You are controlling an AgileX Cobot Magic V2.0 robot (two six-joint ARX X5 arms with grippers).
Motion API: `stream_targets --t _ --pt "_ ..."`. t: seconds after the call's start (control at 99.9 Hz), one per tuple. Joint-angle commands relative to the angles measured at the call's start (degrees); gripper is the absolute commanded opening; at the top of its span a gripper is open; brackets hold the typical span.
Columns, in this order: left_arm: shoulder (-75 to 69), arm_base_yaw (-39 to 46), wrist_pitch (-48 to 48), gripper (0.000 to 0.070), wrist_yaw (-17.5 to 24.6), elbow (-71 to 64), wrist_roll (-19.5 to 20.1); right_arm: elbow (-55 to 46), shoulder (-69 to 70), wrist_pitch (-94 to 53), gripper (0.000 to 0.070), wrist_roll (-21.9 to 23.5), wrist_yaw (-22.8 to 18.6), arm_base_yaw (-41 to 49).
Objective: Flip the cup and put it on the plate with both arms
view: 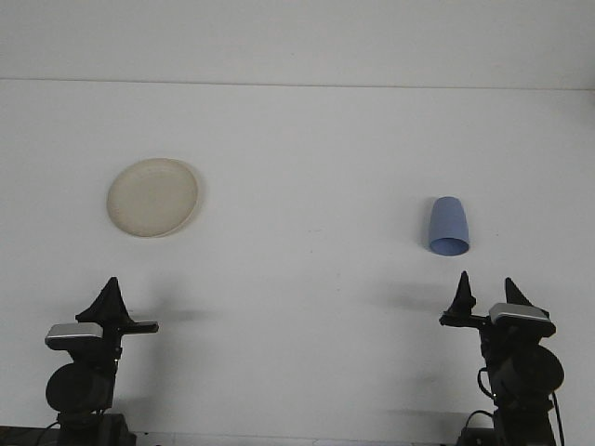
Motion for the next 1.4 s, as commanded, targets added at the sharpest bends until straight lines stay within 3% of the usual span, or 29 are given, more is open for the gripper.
stream_targets --t 0.0,0.22,0.39,0.791,0.911,1.221,1.322,1.392 --pt "-0.07 0.11 0.59 0.0015 -0.35 -1.11 0.09 0.22 3.15 2.43 0.0571 -4.02 0.70 -0.02" --pt "-0.07 0.11 0.59 0.0015 -0.35 -1.11 0.09 0.22 20.06 13.64 0.0571 -15.82 1.92 -0.04" --pt "-0.07 0.11 0.59 0.0015 -0.35 -1.11 0.09 0.22 34.62 23.15 0.0571 -19.89 2.78 -0.11" --pt "-0.07 0.11 0.59 0.0015 -0.35 -1.14 0.09 1.01 58.29 49.18 0.0570 -22.38 1.73 -5.27" --pt "-0.07 0.11 0.59 0.0015 -0.35 -1.11 0.09 4.04 64.32 51.17 0.0569 -22.40 -2.19 -7.65" --pt "-0.07 0.11 0.59 0.0015 -0.35 -1.11 0.09 12.94 73.92 51.15 0.0569 -22.36 -5.51 -8.92" --pt "-0.07 0.11 0.59 0.0015 -0.35 -1.11 0.09 14.40 75.30 51.15 0.0514 -22.36 -6.40 -8.92" --pt "-0.07 0.11 0.59 0.0015 -0.35 -1.11 0.09 14.95 75.95 51.12 0.0408 -22.18 -6.58 -8.92"
